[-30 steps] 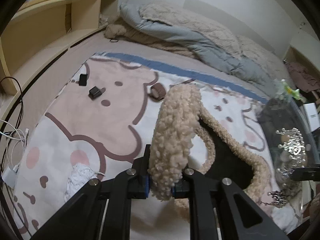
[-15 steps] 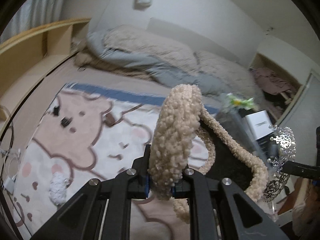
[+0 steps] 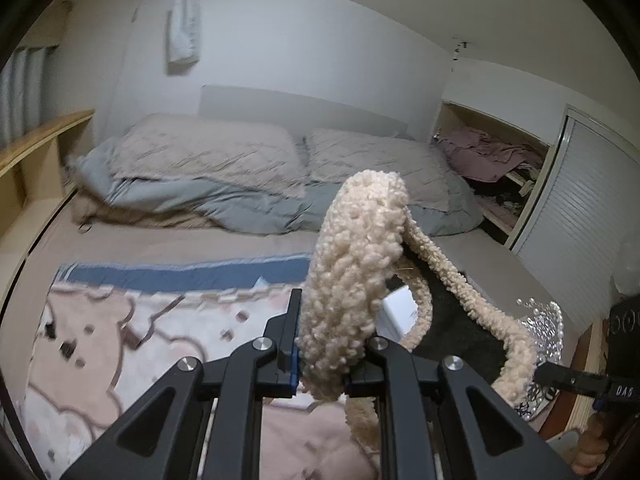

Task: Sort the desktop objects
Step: 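Carry the earmuff and tiara to the clear box while the left gripper releases the earmuff inside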

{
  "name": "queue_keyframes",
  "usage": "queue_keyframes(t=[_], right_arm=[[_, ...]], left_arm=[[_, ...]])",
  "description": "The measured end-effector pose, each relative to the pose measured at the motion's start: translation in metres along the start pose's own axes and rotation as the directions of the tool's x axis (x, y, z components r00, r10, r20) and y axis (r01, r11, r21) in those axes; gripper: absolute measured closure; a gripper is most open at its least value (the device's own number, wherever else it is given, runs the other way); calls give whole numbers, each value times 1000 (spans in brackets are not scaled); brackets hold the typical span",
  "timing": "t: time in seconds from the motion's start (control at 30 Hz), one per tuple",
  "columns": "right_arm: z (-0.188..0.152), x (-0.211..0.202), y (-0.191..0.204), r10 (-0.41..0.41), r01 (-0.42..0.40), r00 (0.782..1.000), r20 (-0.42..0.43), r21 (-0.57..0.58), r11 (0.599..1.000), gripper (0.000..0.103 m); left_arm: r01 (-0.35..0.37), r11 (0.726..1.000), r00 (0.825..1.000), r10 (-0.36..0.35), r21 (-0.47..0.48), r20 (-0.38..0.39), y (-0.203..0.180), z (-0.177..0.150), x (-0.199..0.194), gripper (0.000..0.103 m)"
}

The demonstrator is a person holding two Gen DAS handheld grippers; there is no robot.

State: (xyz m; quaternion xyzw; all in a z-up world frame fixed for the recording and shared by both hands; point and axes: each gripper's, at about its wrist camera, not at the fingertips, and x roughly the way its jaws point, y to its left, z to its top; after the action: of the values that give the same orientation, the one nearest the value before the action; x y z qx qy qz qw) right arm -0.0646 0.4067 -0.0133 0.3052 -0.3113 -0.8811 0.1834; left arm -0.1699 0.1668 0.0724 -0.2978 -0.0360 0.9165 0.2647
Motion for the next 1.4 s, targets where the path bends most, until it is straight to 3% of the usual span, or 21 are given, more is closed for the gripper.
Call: queue_keyframes(t=[0.27,0.57,0.87,0.93,1.17,1.23,1.27,1.33,1.4], right_arm=[[21,-25,-21,-151,161,974,171,-44,986,96],[35,-17,-64,-143,144,983,119,4,990,96],[46,-5,-89,-157,154,984,81,44,987,96],[49,-3,-92,-152,148,986,75,50,988,96],[49,7,-96,-148,145,988,46,60,988,96],[49,9,-94,-148,145,988,44,56,988,96],[49,9,-93,-146,144,988,44,56,988,96],[49,9,-92,-144,141,989,45,55,988,96],[49,9,-91,-142,140,989,47,54,989,96]], left_arm=[[53,997,999,-53,52,3,-55,51,70,88],[38,995,999,-37,97,-7,-80,77,163,88],[87,993,987,-75,80,-145,-71,52,261,88],[95,990,981,-75,105,-176,-75,44,274,88],[120,979,980,-89,167,-180,-83,40,283,86],[99,978,981,-65,184,-180,-83,41,283,74],[97,977,981,-62,188,-183,-82,41,283,55],[79,977,985,-45,198,-169,-79,42,279,31],[61,977,990,-33,204,-137,-76,44,271,30]])
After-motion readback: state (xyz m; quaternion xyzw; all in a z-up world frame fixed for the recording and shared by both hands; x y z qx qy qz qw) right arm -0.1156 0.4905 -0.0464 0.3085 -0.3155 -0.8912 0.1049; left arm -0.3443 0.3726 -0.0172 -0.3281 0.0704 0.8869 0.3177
